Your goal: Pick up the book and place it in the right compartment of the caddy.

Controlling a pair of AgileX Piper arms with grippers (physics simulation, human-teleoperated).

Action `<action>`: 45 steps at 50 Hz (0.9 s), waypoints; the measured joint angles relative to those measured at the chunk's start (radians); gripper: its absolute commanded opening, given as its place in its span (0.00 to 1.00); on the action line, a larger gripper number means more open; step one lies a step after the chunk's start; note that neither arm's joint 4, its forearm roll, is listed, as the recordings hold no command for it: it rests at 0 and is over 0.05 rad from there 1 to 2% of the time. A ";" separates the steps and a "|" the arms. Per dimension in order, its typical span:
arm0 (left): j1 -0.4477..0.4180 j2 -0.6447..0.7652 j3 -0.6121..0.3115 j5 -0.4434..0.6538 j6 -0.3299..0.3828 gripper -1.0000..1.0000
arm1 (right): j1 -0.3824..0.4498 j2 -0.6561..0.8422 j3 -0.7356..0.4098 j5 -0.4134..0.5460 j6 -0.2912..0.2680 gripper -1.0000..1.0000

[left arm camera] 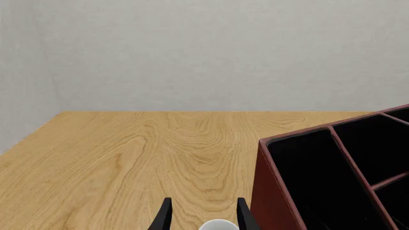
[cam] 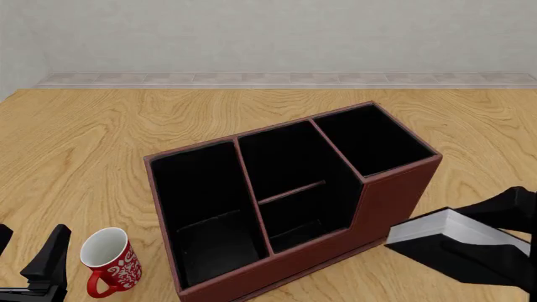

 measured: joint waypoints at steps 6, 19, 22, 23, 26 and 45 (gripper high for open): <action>0.000 0.000 0.001 -0.001 0.000 1.00 | -0.001 0.016 -0.041 0.007 -0.010 0.00; 0.000 0.000 0.001 -0.001 0.000 1.00 | 0.002 0.052 -0.116 0.012 -0.024 0.00; 0.000 0.000 0.001 -0.001 0.000 1.00 | 0.002 0.061 -0.131 0.012 -0.028 0.00; 0.000 0.000 0.001 -0.001 0.000 1.00 | 0.002 0.063 -0.136 0.012 -0.029 0.00; 0.000 0.000 0.001 -0.001 0.000 1.00 | 0.001 0.072 -0.150 0.012 -0.034 0.00; 0.000 0.000 0.001 -0.001 0.000 1.00 | -0.005 0.128 -0.261 0.012 -0.062 0.00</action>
